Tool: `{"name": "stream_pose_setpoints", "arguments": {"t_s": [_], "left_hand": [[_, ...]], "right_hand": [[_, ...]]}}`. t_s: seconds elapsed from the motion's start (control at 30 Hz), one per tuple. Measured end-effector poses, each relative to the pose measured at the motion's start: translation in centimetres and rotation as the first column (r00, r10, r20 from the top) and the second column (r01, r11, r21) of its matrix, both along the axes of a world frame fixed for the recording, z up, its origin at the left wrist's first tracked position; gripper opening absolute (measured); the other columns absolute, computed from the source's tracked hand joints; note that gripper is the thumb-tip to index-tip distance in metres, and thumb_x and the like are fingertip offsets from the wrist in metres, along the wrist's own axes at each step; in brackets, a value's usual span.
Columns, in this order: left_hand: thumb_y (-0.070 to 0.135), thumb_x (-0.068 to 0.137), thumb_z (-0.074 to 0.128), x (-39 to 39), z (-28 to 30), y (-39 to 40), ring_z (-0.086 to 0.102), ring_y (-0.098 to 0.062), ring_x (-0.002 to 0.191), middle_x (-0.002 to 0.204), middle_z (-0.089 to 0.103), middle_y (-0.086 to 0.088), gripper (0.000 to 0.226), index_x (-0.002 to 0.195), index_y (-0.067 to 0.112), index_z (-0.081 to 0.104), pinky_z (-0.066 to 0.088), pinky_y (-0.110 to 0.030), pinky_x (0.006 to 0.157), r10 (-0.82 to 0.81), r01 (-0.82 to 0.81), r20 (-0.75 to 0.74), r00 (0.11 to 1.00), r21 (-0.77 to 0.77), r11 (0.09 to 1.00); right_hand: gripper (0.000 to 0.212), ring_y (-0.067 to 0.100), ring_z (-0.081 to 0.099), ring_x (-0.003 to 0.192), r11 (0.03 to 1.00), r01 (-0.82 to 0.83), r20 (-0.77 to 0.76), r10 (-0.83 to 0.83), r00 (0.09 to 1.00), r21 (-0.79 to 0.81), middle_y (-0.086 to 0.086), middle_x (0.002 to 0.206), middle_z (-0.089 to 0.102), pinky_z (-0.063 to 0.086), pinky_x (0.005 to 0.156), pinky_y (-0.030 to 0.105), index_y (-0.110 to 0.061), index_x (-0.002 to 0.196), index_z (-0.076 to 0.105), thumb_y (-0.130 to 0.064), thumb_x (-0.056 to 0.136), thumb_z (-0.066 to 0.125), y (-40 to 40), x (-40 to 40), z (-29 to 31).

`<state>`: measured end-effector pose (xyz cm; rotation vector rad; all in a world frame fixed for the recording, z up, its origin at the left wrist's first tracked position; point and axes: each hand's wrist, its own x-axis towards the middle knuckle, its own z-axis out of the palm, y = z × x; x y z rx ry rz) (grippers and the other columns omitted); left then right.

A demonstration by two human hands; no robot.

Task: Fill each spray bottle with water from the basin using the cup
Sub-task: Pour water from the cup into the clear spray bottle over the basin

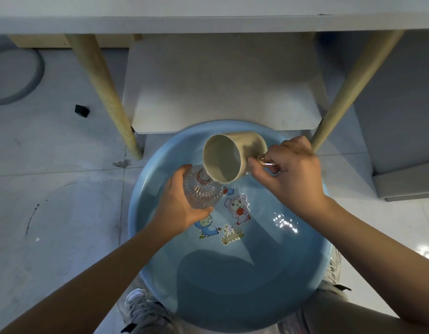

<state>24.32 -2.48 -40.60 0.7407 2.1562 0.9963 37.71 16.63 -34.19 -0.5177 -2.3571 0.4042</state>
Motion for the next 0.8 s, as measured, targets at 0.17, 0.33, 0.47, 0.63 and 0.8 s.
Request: {"name": "stream_pose_setpoints", "arguments": {"t_s": [0.17,0.33,0.47,0.63,0.8], "left_hand": [[0.038,0.049,0.089,0.08,-0.18,-0.01,0.047,-0.015,0.123,0.133,0.047,0.000,0.104,0.136,0.031,0.031,0.043,-0.040,0.104,-0.001,0.001,0.006,1.000,0.003,1.000],[0.027,0.053,0.091,0.08,-0.17,-0.02,0.047,-0.014,0.122,0.133,0.046,-0.001,0.102,0.137,0.029,0.032,0.041,-0.034,0.105,-0.001,0.001,0.012,1.000,0.005,1.000],[0.027,0.052,0.092,0.12,0.03,-0.10,0.047,-0.014,0.122,0.133,0.047,-0.001,0.101,0.134,0.033,0.032,0.041,-0.034,0.105,-0.011,0.011,0.002,1.000,0.018,1.000],[0.038,0.047,0.086,0.15,0.09,-0.11,0.049,-0.012,0.121,0.131,0.049,0.003,0.101,0.133,0.034,0.033,0.043,-0.035,0.103,-0.007,0.006,0.024,1.000,0.032,0.999],[0.039,0.046,0.086,0.22,0.20,-0.08,0.050,-0.012,0.120,0.131,0.049,0.004,0.103,0.134,0.031,0.033,0.044,-0.032,0.102,-0.007,0.005,0.040,0.999,0.053,0.999]], "right_hand": [[0.041,0.023,0.044,0.044,0.999,-0.023,-0.013,0.023,1.000,0.035,0.004,0.044,0.046,0.030,0.067,0.025,-0.009,0.049,0.047,-0.027,0.082,0.062,0.21,-0.03,0.10],[0.040,0.024,0.045,0.044,0.996,-0.039,-0.019,0.040,0.999,0.077,0.004,0.044,0.047,0.033,0.067,0.029,-0.008,0.049,0.050,-0.025,0.083,0.064,0.38,-0.20,0.24],[0.040,0.025,0.046,0.044,0.993,-0.046,-0.033,0.049,0.998,0.105,0.004,0.045,0.048,0.032,0.067,0.029,-0.008,0.049,0.049,-0.024,0.083,0.065,0.38,-0.24,0.27],[0.039,0.025,0.045,0.045,0.989,-0.056,-0.054,0.064,0.996,0.140,0.004,0.045,0.047,0.032,0.067,0.029,-0.007,0.049,0.050,-0.021,0.082,0.066,0.45,-0.30,0.47],[0.040,0.026,0.044,0.045,0.982,-0.063,-0.070,0.076,0.995,0.177,0.005,0.045,0.047,0.033,0.066,0.030,-0.007,0.049,0.050,-0.021,0.082,0.066,0.39,-0.35,0.77]]}}
